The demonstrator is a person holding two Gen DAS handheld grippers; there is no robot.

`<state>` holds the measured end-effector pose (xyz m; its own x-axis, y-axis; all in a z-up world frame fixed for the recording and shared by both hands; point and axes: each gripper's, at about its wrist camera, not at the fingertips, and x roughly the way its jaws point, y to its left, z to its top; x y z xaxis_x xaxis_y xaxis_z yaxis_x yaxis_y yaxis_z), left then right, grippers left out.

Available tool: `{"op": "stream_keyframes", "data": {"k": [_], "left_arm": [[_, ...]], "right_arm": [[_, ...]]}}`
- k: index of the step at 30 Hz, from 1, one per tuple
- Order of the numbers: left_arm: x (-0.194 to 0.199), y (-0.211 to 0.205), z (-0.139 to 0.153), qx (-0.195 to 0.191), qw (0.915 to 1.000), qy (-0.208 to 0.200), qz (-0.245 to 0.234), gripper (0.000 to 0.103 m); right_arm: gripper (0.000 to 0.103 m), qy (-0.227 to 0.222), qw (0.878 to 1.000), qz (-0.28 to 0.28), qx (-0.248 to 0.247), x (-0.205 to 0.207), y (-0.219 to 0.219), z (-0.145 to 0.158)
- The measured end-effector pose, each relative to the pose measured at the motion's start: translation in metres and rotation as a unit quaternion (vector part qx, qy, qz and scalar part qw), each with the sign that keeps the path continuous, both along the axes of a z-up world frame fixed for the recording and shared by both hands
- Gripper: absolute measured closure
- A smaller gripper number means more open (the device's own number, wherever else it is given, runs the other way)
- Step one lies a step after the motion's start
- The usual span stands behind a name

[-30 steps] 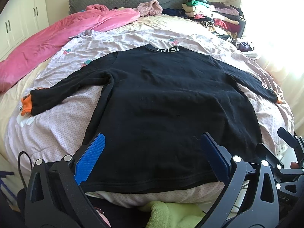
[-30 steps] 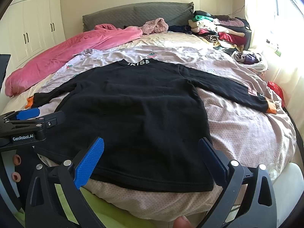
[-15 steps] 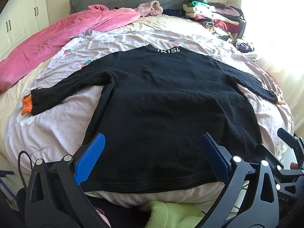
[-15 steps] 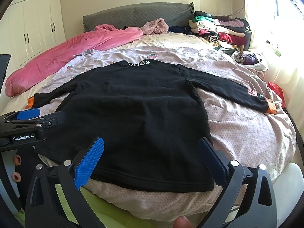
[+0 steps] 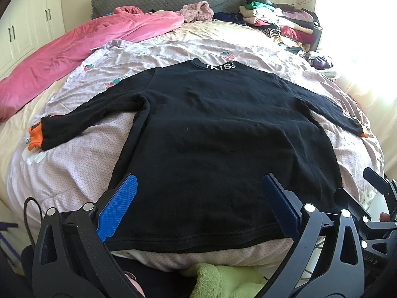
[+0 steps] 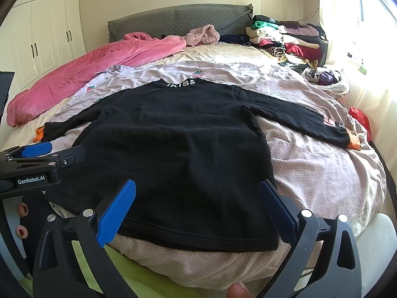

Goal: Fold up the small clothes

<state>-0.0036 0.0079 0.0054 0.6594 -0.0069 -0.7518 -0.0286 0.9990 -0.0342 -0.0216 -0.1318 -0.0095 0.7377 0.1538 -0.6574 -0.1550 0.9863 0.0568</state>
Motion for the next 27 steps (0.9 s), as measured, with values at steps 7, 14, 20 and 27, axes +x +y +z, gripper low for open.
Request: {"op": "stream_keyframes", "data": {"k": [7, 14, 20, 27], "left_arm": [[0.001, 0.001, -0.001, 0.0, 1.0, -0.001, 0.0, 0.009], [0.012, 0.001, -0.003, 0.0, 1.0, 0.004, 0.0, 0.009], [0.032, -0.005, 0.0, -0.001, 1.0, 0.007, -0.003, 0.009], [0.059, -0.005, 0.011, 0.0, 1.0, -0.004, 0.003, 0.009]], "right_arm": [[0.004, 0.001, 1.0, -0.004, -0.002, 0.004, 0.0, 0.002], [0.004, 0.0, 1.0, -0.01, -0.009, 0.015, -0.002, 0.004], [0.004, -0.006, 1.0, -0.021, -0.015, 0.03, -0.006, 0.009], [0.004, -0.021, 0.999, -0.028, -0.021, 0.051, -0.013, 0.022]]}}
